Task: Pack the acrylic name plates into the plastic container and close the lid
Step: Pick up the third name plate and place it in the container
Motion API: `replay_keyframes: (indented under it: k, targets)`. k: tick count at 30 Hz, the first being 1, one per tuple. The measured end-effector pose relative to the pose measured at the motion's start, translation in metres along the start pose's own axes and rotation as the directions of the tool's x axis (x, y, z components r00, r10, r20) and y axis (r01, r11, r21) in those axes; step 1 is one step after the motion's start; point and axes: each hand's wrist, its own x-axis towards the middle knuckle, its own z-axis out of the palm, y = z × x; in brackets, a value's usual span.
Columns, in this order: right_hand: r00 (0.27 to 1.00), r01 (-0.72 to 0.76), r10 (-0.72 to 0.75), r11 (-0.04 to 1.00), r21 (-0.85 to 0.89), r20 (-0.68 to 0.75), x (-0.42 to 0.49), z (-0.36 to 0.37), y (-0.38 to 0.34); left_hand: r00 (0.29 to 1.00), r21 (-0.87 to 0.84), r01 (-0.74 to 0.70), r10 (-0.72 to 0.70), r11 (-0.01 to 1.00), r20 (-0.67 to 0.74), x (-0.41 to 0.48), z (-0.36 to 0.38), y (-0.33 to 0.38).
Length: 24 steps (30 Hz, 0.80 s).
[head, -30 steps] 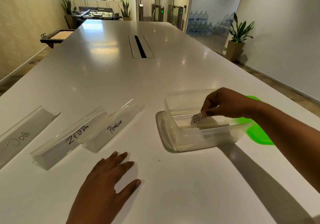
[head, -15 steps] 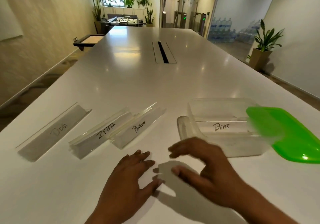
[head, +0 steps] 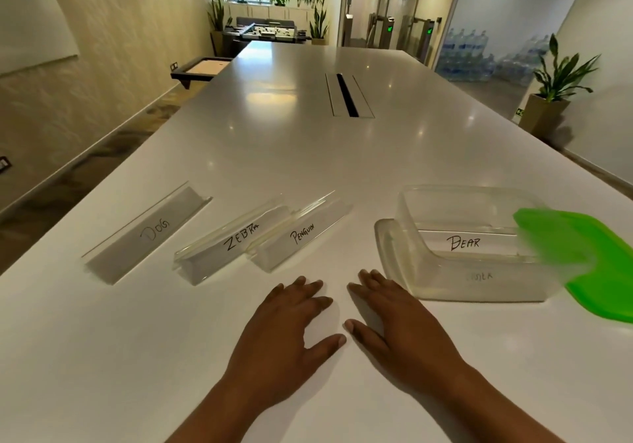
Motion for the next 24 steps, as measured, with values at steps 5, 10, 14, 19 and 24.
replay_keyframes:
  k: [5, 10, 14, 19, 24]
  targets:
    - [1.000, -0.006, 0.006, 1.000, 0.011, -0.004, -0.001, 0.000, 0.001, 1.000, -0.006, 0.001, 0.000, 1.000, 0.015, -0.002, -0.001, 0.001]
    - [1.000, -0.002, 0.002, 1.000, 0.006, -0.001, -0.002, 0.002, 0.002, 0.997, -0.055, 0.000, 0.005, 0.999, 0.082, -0.001, -0.005, -0.002]
    - [1.000, -0.002, 0.002, 1.000, 0.017, -0.005, -0.003, 0.000, 0.003, 0.997, -0.125, 0.008, 0.002, 0.992, 0.081, 0.001, -0.012, -0.008]
    - [1.000, 0.002, -0.001, 0.999, 0.048, -0.019, -0.001, -0.002, 0.001, 0.993, -0.238, 0.036, -0.062, 0.971, -0.101, 0.014, -0.034, -0.019]
    - [1.000, 0.011, -0.009, 0.998, 0.057, -0.025, 0.002, -0.003, 0.000, 0.946, -0.138, 0.063, -0.103, 0.988, -0.309, 0.044, -0.054, -0.034]
